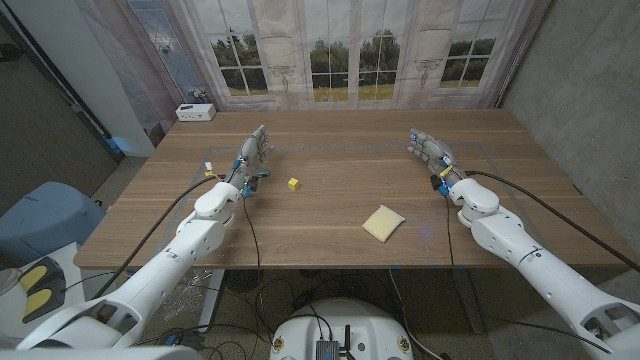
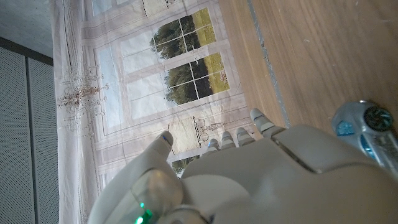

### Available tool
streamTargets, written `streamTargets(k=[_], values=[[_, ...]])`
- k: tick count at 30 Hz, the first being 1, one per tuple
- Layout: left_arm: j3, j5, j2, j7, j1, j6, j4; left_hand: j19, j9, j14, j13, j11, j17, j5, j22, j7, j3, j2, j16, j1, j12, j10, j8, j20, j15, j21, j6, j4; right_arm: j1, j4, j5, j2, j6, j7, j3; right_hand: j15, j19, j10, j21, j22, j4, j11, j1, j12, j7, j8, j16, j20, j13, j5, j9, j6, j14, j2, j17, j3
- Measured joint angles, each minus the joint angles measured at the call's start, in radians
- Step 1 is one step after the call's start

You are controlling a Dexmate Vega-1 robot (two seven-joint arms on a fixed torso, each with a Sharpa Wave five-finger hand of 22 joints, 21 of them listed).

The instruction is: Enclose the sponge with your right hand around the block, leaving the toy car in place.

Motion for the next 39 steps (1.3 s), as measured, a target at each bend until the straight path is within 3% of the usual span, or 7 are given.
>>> streamTargets(k=[4,17,18,19,23,25,39], values=[[0.000,0.001,0.001,0.001,0.000,0.001,-0.002,0.000,0.000,0.000,0.000,0.000,0.000,0.000,0.000,0.000,0.000,0.000,0.000,0.000,0.000,0.000,0.004,0.000,0.000,0.000,0.000,0.000,-0.017,-0.067,-0.031,-0.041,-0.042,-0.033,-0.008,0.002,0.005,0.002,0.000,0.000,0.000,0.002,0.000,0.004,0.000,0.000,0.000,0.005,0.000,0.000,0.000,0.007,0.005,0.000,0.000,0.000],[0.006,0.001,0.007,0.001,0.004,0.003,-0.022,-0.005,0.000,-0.004,0.000,0.014,0.000,0.000,0.000,0.000,-0.004,0.000,0.000,0.000,0.000,0.003,0.004,0.006,0.004,-0.005,0.008,-0.004,-0.017,-0.067,-0.127,-0.041,-0.198,-0.122,-0.008,-0.002,0.002,0.009,-0.004,0.000,-0.008,-0.005,0.000,0.004,-0.003,0.004,0.004,0.009,0.000,0.000,0.000,0.021,0.012,0.000,0.000,0.008],[0.006,0.001,0.007,0.001,0.005,0.003,-0.023,-0.005,0.000,-0.001,0.000,0.015,0.000,0.000,0.000,0.000,-0.004,0.000,0.000,0.000,0.000,0.004,0.004,0.006,0.006,-0.005,0.008,-0.004,-0.068,-0.067,-0.129,-0.041,-0.202,-0.124,-0.008,-0.005,0.004,0.011,-0.004,0.000,-0.010,-0.008,0.000,0.004,-0.005,0.004,0.004,0.011,0.000,0.000,0.000,0.023,0.015,0.000,0.000,0.006],[0.006,0.003,0.008,0.000,0.006,0.012,-0.026,-0.005,0.000,-0.002,0.000,0.015,0.000,0.000,0.000,0.004,-0.004,0.000,0.000,0.000,0.000,0.004,0.004,0.006,0.012,-0.005,0.012,-0.004,-0.068,-0.244,-0.137,-0.146,-0.214,-0.131,-0.019,-0.006,0.006,0.014,-0.004,0.000,-0.014,-0.010,0.000,0.004,-0.005,0.004,0.004,0.013,0.000,0.000,0.000,0.023,0.016,0.000,0.000,0.006],[0.007,0.004,0.013,0.000,0.013,0.014,-0.041,0.001,0.000,-0.002,0.000,0.015,0.000,0.000,0.000,0.005,-0.004,0.000,0.004,0.000,0.004,0.004,0.004,0.012,0.013,-0.005,0.013,-0.004,-0.074,-0.262,-0.163,-0.157,-0.260,-0.151,-0.020,-0.009,0.007,0.018,-0.004,0.000,-0.017,-0.007,0.007,0.004,-0.008,0.004,0.004,0.014,0.000,0.000,0.000,0.026,0.019,0.007,-0.001,0.008],[0.007,0.006,0.016,0.004,0.017,0.022,-0.049,0.000,0.000,-0.002,0.000,0.015,0.000,0.000,0.000,0.001,-0.004,0.000,0.004,0.000,0.004,0.004,0.004,0.012,0.013,-0.008,0.017,-0.004,-0.097,-0.328,-0.175,-0.195,-0.280,-0.157,-0.023,-0.009,0.007,0.024,-0.004,0.000,-0.019,-0.010,0.007,0.004,-0.012,0.004,0.004,0.014,0.000,0.000,0.000,0.030,0.019,0.007,-0.002,0.011],[0.008,0.017,0.039,0.025,0.053,0.037,-0.113,0.000,0.000,0.004,0.000,0.020,0.000,0.000,0.000,0.000,-0.009,0.000,0.004,0.000,0.004,-0.001,0.004,0.022,0.018,-0.012,0.019,-0.008,-0.151,-0.488,-0.252,-0.287,-0.431,-0.200,-0.027,-0.014,0.007,0.030,-0.011,0.000,-0.026,-0.016,0.011,0.004,-0.018,0.004,0.010,0.014,0.000,0.008,0.000,0.035,0.024,0.011,0.000,0.018]])
